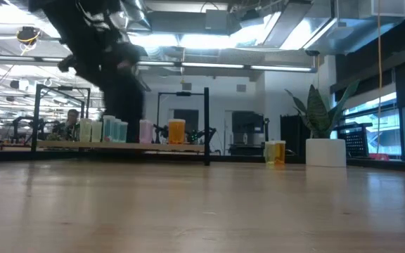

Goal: Pick and place medicine bottles onto shelf by color
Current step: Put the pink pill bottle on the shelf and align it with the other pink pill bottles

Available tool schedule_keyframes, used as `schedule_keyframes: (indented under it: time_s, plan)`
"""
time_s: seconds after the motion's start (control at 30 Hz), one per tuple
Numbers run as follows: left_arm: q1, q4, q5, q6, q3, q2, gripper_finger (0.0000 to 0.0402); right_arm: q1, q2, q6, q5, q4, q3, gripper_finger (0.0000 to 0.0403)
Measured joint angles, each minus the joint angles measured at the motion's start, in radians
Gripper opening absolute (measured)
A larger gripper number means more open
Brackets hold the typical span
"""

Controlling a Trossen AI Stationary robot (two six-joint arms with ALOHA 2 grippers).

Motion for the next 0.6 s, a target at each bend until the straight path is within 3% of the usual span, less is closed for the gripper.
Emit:
schedule_keyframes:
  time_s: [0.23,0.4,0.6]
  plan:
    - [-0.106,0.001,0.169,0.347,0.111,-0.061,0.0151,0.030,-0.015,-0.032,-0.130,-0.078,0.000,0.0259]
    - [-0.234,0.000,0.171,0.451,0.205,-0.051,0.0151,0.095,-0.026,-0.041,-0.257,-0.073,0.000,0.0259]
    - [-0.399,0.000,0.171,0.484,0.279,-0.036,0.0151,0.196,-0.040,0.005,-0.263,-0.074,0.000,0.0259]
